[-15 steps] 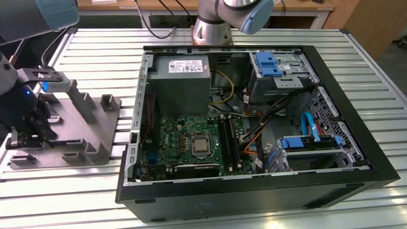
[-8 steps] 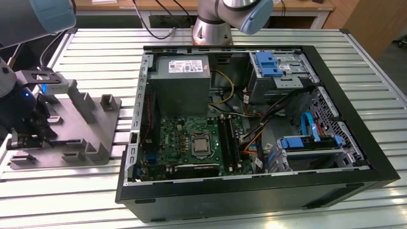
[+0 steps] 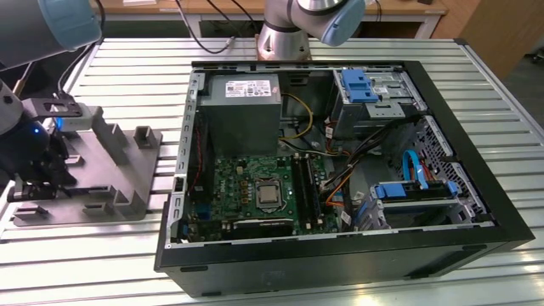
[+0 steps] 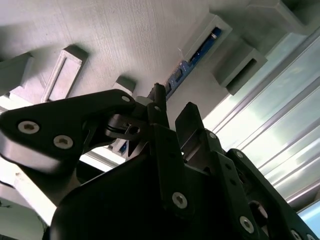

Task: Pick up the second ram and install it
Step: 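Pick up the second ram and move it above second insertion slot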

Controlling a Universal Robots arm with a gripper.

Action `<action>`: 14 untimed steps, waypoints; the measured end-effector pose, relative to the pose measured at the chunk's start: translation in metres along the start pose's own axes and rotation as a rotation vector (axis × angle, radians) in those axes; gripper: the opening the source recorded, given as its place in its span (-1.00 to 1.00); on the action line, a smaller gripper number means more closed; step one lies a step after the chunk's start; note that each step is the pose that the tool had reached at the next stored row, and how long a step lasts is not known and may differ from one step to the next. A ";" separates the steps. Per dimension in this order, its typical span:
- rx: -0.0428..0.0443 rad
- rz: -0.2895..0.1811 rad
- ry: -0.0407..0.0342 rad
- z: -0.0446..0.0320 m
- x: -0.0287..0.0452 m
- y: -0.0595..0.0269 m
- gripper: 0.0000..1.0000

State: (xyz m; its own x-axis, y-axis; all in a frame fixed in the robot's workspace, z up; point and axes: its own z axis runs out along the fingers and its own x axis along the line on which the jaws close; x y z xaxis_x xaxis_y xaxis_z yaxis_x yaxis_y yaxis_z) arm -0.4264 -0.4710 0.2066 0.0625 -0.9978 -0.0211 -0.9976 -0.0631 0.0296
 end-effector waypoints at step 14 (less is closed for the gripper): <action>0.0003 0.013 -0.0012 0.0093 -0.0003 -0.0001 -0.29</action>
State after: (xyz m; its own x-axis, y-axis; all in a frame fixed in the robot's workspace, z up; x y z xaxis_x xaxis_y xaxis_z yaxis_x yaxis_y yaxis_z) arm -0.4266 -0.4705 0.1973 0.0498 -0.9985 -0.0219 -0.9983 -0.0504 0.0296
